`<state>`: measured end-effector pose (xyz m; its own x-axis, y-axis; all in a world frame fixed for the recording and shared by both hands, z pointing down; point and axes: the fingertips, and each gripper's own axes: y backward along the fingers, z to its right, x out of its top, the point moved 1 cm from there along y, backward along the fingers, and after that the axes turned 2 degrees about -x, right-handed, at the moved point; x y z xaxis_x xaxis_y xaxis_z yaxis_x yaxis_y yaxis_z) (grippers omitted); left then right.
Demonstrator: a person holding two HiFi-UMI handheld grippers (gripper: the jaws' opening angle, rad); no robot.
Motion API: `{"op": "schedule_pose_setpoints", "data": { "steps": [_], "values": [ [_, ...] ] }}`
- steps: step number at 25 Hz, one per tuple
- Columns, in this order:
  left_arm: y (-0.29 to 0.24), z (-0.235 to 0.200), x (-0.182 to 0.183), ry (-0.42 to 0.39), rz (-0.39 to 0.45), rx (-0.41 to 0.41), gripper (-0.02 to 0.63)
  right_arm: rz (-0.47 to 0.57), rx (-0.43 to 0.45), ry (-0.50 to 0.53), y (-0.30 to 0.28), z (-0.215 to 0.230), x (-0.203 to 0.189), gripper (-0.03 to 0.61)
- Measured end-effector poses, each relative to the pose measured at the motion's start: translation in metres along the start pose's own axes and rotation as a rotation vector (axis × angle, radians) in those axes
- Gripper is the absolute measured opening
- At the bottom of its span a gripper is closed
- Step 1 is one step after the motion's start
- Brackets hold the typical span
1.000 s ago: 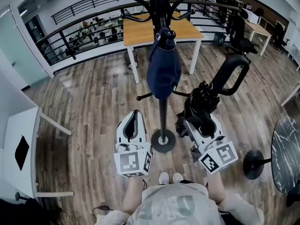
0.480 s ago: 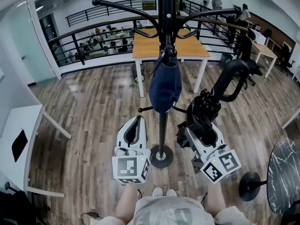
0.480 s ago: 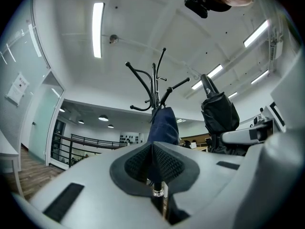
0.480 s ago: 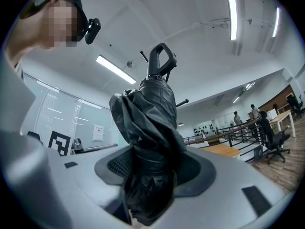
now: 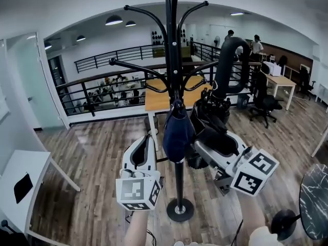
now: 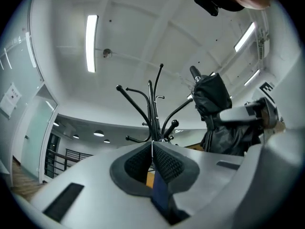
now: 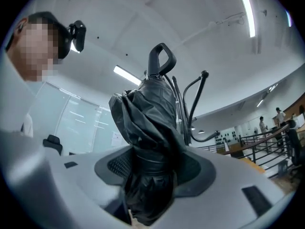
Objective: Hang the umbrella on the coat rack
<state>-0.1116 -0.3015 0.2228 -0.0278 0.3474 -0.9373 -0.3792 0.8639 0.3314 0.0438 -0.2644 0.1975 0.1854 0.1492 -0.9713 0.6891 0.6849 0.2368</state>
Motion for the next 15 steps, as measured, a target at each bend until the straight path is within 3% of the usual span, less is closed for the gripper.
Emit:
{"op": "schedule_pose_setpoints", "data": {
  "steps": [4, 9, 15],
  "values": [
    [-0.010, -0.002, 0.021, -0.017, 0.041, -0.012, 0.034, 0.044, 0.133, -0.075, -0.016, -0.015, 0.064, 0.262],
    [-0.020, 0.004, 0.045, -0.041, 0.077, -0.037, 0.034, 0.064, 0.241, -0.058, -0.046, -0.036, 0.124, 0.262],
    [-0.035, -0.007, 0.062, -0.046, 0.092, -0.032, 0.034, 0.032, 0.280, -0.104, -0.101, -0.041, 0.146, 0.263]
  ]
}}
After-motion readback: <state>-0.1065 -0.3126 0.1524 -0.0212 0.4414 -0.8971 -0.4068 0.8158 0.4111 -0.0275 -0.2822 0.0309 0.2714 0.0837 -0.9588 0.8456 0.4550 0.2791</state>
